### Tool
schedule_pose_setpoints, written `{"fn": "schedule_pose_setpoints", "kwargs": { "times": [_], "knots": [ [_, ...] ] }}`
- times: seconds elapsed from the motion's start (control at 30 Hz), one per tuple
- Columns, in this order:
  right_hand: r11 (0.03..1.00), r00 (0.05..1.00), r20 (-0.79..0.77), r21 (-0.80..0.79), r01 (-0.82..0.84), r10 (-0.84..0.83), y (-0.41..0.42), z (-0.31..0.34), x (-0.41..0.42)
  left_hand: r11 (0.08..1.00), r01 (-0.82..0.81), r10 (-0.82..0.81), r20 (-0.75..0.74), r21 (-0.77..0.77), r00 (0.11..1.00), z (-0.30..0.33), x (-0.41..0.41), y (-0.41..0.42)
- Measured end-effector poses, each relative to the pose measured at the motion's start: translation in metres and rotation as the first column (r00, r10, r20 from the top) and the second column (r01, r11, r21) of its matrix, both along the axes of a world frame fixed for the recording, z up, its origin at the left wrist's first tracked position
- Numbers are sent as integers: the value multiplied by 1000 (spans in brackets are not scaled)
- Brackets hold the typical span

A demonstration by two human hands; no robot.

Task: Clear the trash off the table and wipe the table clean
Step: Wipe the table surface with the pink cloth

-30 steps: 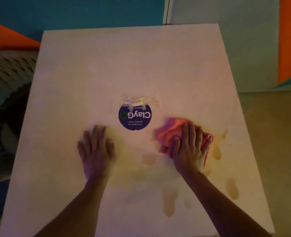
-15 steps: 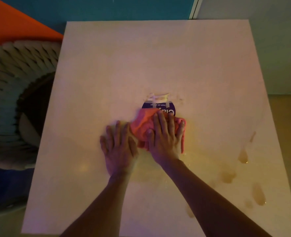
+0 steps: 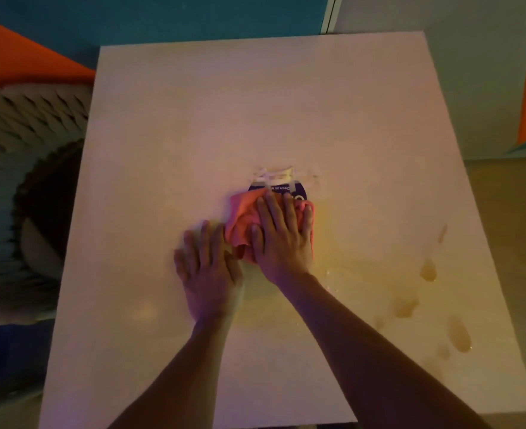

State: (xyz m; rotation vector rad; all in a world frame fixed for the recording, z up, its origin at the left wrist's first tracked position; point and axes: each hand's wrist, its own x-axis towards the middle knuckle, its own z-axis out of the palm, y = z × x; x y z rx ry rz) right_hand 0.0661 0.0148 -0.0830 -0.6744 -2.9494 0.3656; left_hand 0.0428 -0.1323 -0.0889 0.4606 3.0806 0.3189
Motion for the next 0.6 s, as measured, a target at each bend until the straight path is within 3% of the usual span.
{"fn": "schedule_pose_setpoints", "kwargs": {
  "times": [0.27,0.6],
  "knots": [
    [997,997,-24,1,78,-78,-16,-1,106,1000,-1,2,-28,26,1000,0,2,0],
    [983,980,77,29,183,-185,20,0,217,998,45,-46,10,54,999,2,6,-7]
  ]
}}
